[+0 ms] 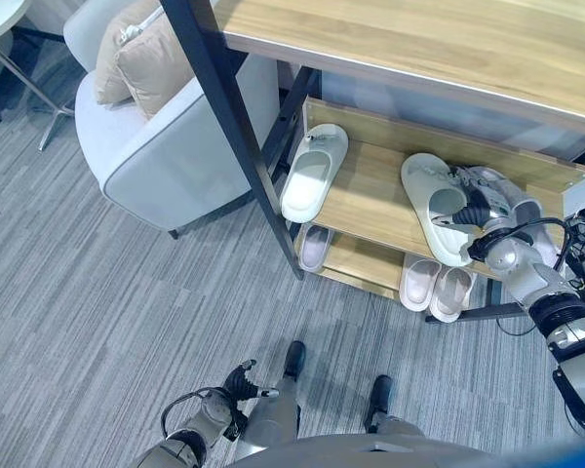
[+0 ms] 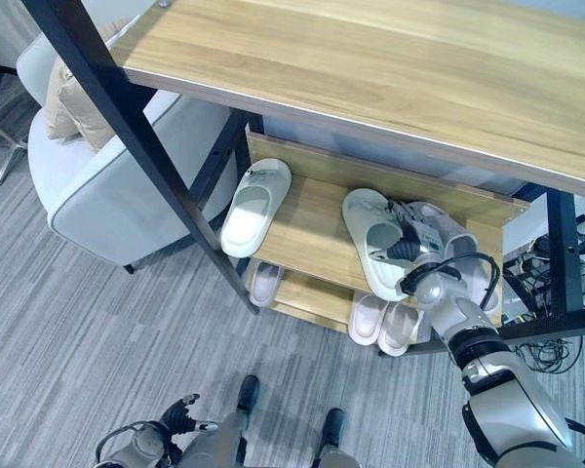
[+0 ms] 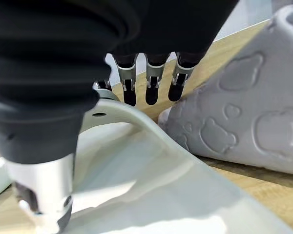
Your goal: Arrange the slippers neatly on the shoe rack.
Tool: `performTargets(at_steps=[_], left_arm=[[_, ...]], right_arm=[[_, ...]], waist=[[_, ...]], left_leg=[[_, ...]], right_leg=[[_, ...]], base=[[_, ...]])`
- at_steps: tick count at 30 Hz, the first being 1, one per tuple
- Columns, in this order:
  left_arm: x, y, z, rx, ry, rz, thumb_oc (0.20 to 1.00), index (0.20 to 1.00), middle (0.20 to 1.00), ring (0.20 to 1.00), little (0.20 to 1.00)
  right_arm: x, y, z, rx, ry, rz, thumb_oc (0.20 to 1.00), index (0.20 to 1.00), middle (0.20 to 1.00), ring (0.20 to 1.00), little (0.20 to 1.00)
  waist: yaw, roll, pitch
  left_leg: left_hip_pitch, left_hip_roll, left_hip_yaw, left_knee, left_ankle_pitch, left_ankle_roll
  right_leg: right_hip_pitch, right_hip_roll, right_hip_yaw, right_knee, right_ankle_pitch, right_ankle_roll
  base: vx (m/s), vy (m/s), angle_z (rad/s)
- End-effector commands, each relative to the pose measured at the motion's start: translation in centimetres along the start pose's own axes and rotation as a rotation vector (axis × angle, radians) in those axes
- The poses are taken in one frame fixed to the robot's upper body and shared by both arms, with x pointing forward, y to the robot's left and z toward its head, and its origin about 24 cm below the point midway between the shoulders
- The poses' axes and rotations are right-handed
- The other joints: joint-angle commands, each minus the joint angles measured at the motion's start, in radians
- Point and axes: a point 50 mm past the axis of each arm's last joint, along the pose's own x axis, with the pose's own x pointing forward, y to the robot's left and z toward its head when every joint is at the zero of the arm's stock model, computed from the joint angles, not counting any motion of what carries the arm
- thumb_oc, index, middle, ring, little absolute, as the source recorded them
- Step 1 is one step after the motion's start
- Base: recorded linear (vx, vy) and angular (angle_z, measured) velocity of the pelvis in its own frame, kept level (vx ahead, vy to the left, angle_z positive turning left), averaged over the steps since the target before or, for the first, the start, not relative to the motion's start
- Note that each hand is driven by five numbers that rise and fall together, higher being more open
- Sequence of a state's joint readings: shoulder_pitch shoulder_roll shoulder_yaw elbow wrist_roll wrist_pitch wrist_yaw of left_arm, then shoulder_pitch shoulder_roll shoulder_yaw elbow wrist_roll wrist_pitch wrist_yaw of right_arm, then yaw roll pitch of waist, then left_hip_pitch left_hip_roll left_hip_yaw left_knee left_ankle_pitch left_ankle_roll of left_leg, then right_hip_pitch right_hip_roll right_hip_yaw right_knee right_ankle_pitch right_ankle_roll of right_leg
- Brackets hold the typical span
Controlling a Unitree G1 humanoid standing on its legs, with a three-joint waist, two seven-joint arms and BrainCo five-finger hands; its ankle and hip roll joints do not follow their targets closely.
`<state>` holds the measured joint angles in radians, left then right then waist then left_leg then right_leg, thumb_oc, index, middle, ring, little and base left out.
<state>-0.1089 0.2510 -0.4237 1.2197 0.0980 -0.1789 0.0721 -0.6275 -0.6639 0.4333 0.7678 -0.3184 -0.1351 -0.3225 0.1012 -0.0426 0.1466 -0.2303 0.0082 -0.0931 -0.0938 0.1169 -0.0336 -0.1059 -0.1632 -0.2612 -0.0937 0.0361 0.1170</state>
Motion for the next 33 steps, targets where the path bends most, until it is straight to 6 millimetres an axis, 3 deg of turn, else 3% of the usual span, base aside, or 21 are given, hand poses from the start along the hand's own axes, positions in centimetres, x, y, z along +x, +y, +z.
performTargets(at_steps=[1, 3, 4, 6, 7, 8, 9, 11, 18, 24, 30, 33], left_arm=[[0.2, -2.4, 0.9, -0.007, -0.002, -0.058, 1.0, 1.0, 1.0, 1.0, 1.0], [0.2, -2.4, 0.9, -0.013, 0.0, -0.052, 1.0, 1.0, 1.0, 1.0, 1.0], [0.5, -1.7, 1.4, -0.045, 0.003, -0.039, 1.0, 1.0, 1.0, 1.0, 1.0], [0.5, -1.7, 1.4, -0.058, -0.004, -0.021, 1.0, 1.0, 1.0, 1.0, 1.0], [0.1, -2.0, 0.4, -0.067, 0.021, -0.019, 1.0, 1.0, 1.0, 1.0, 1.0], [-0.1, -2.0, -0.5, -0.066, 0.044, -0.019, 1.0, 1.0, 1.0, 1.0, 1.0], [-0.2, -1.9, -0.7, -0.068, 0.05, -0.016, 1.0, 1.0, 1.0, 1.0, 1.0], [-0.3, -1.7, -1.3, -0.071, 0.066, -0.013, 1.0, 1.0, 1.0, 1.0, 1.0], [-0.5, -1.2, -2.1, -0.072, 0.096, -0.002, 1.0, 1.0, 1.0, 1.0, 1.0], [-0.2, -1.2, -1.1, -0.088, 0.075, -0.004, 1.0, 1.0, 1.0, 1.0, 1.0], [0.1, -1.5, -0.2, -0.08, 0.05, -0.008, 1.0, 1.0, 1.0, 1.0, 1.0], [0.2, -1.5, 0.2, -0.069, 0.037, -0.003, 1.0, 1.0, 1.0, 1.0, 1.0]], right_arm=[[1.4, -2.2, 1.2, -0.011, -0.039, -0.073, 1.0, 1.0, 1.0, 1.0, 1.0], [1.7, -2.1, 1.2, -0.011, -0.03, -0.069, 1.0, 1.0, 1.0, 1.0, 1.0], [1.8, -2.0, 2.3, -0.005, -0.075, -0.061, 1.0, 1.0, 1.0, 1.0, 1.0], [2.3, -2.5, 2.0, -0.007, -0.035, -0.077, 1.0, 1.0, 1.0, 1.0, 1.0], [2.5, -2.7, 1.3, 0.011, 0.007, -0.088, 0.934, 0.934, 0.934, 0.934, 0.934], [2.7, -2.9, 1.0, 0.024, 0.031, -0.091, 0.31, 0.31, 0.31, 0.31, 0.31], [2.7, -2.9, 0.8, 0.024, 0.041, -0.09, 0.31, 0.31, 0.31, 0.31, 0.31], [2.8, -2.7, 0.7, 0.065, 0.059, -0.087, 0.2, 0.2, 0.2, 0.2, 0.2], [2.5, -1.9, 1.7, 0.153, 0.028, -0.09, 0.2, 0.2, 0.2, 0.2, 0.2], [2.5, -1.4, 3.2, 0.165, -0.002, -0.127, 0.2, 0.2, 0.2, 0.2, 0.2], [4.5, -3.4, 6.9, 0.186, -0.048, -0.239, 0.2, 0.2, 0.2, 0.2, 0.2], [5.6, -4.3, 7.6, 0.229, 0.0, -0.281, 0.2, 0.2, 0.2, 0.2, 0.2]], waist=[[0.024, -0.006, -0.002], [0.026, -0.006, -0.001], [0.018, -0.008, 0.0], [0.018, -0.008, -0.004], [0.024, -0.011, -0.006], [0.032, -0.013, -0.004], [0.034, -0.013, -0.003], [0.04, -0.015, -0.002], [0.042, -0.022, -0.001], [0.033, -0.02, 0.0], [0.031, -0.001, 0.002], [0.037, 0.005, 0.001]], left_leg=[[-0.007, 0.032, 0.016, 0.007, -0.061, -0.053], [-0.011, 0.031, 0.016, 0.007, -0.06, -0.053], [-0.013, 0.031, 0.017, 0.007, -0.061, -0.054], [-0.017, 0.031, 0.017, 0.007, -0.061, -0.055], [-0.022, 0.031, 0.015, 0.007, -0.059, -0.056], [-0.029, 0.029, 0.011, 0.007, -0.056, -0.057], [-0.031, 0.029, 0.011, 0.007, -0.055, -0.057], [-0.037, 0.027, 0.011, 0.007, -0.053, -0.058], [-0.03, 0.026, 0.008, 0.007, -0.061, -0.055], [-0.014, 0.025, 0.02, 0.007, -0.07, -0.05], [-0.024, 0.012, 0.031, 0.007, -0.071, -0.043], [-0.037, 0.002, 0.033, 0.007, -0.068, -0.041]], right_leg=[[0.035, -0.062, 0.008, 0.006, 0.005, 0.08], [0.031, -0.063, 0.008, 0.006, 0.005, 0.08], [0.027, -0.063, 0.01, 0.006, 0.005, 0.081], [0.023, -0.064, 0.009, 0.006, 0.006, 0.08], [0.02, -0.063, 0.008, 0.006, 0.007, 0.08], [0.015, -0.062, 0.006, 0.006, 0.008, 0.079], [0.014, -0.062, 0.005, 0.006, 0.009, 0.079], [0.01, -0.063, 0.003, 0.006, 0.01, 0.08], [0.018, -0.066, 0.0, 0.006, 0.009, 0.079], [0.027, -0.071, 0.009, 0.006, 0.009, 0.081], [0.009, -0.088, 0.028, 0.006, 0.024, 0.083], [-0.004, -0.096, 0.032, 0.006, 0.033, 0.085]], base=[[0.0, 0.0, 0.0], [0.0, 0.0, 0.0], [0.0, 0.0, 0.0], [0.0, 0.0, 0.0], [0.0, 0.0, 0.0], [0.0, 0.0, 0.0], [-0.03, 0.004, 0.06], [-0.01, 0.018, 0.09], [0.0, 0.019, 0.02], [-0.01, 0.014, 0.0], [-0.04, 0.043, -0.07], [-0.03, 0.057, 0.04]])
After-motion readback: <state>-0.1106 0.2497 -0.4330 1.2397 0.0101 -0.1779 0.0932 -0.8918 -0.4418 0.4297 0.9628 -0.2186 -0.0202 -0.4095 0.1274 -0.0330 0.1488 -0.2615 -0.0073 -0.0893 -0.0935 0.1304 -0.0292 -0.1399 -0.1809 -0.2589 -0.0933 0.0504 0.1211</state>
